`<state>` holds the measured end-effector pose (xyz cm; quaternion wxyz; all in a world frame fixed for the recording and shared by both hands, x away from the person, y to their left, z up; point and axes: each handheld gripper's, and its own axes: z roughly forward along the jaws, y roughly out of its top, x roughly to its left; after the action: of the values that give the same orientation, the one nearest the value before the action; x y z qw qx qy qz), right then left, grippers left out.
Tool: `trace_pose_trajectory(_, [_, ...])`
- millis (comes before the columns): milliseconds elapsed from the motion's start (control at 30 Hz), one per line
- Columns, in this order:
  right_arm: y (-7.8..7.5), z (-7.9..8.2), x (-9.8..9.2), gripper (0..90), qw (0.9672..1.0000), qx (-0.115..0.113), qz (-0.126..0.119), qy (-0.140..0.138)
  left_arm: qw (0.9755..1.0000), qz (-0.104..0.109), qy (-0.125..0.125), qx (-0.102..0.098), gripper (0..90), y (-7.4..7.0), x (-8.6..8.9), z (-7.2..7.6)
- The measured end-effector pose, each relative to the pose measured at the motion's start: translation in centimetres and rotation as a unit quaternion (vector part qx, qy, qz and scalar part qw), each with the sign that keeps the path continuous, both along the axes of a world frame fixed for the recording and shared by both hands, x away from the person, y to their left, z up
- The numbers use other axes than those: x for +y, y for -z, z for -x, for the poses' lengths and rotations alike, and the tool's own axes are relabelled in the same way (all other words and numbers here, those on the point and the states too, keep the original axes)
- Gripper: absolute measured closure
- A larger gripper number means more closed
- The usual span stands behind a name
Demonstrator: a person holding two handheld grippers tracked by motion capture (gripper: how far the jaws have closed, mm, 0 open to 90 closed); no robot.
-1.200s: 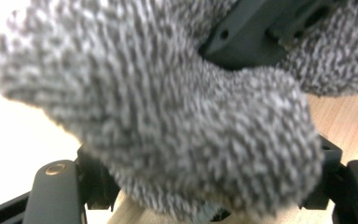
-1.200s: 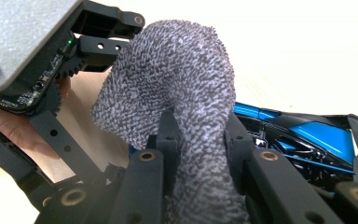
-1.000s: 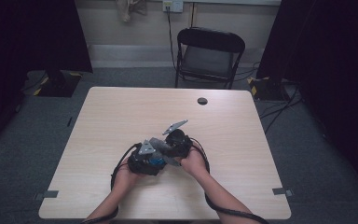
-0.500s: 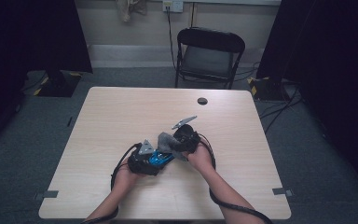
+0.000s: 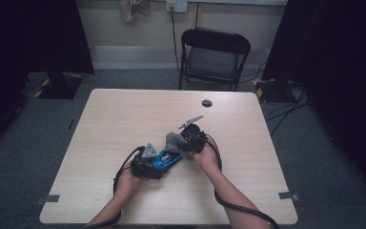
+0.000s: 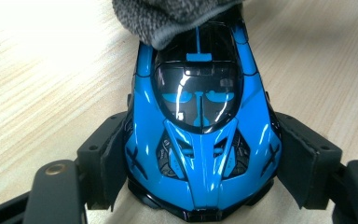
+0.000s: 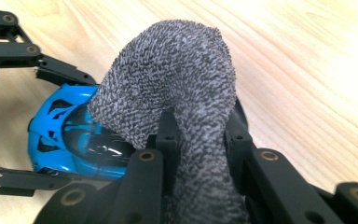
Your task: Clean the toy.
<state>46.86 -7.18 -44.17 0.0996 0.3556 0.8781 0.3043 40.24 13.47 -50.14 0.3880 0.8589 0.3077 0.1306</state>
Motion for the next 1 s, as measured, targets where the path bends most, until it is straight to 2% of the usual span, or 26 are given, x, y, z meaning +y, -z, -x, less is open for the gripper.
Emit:
trace_pose_trajectory(267, [0.0, -0.4, -0.5, 73.8, 0.9997, -0.001, -0.004, 0.023, 1.0000, 0.000, 0.000, 0.000, 25.7, 0.0, 0.0, 0.0])
trace_pose_trajectory(867, [0.1, -1.6, -1.6, 73.5, 0.9988, -0.003, -0.009, 0.048, 1.0000, 0.001, 0.000, 0.000, 25.7, 0.0, 0.0, 0.0])
trace_pose_trajectory(1000, [0.3, -2.1, -2.3, 73.4, 0.9984, 0.006, -0.028, 0.050, 1.0000, 0.001, 0.000, 0.000, 25.7, 0.0, 0.0, 0.0])
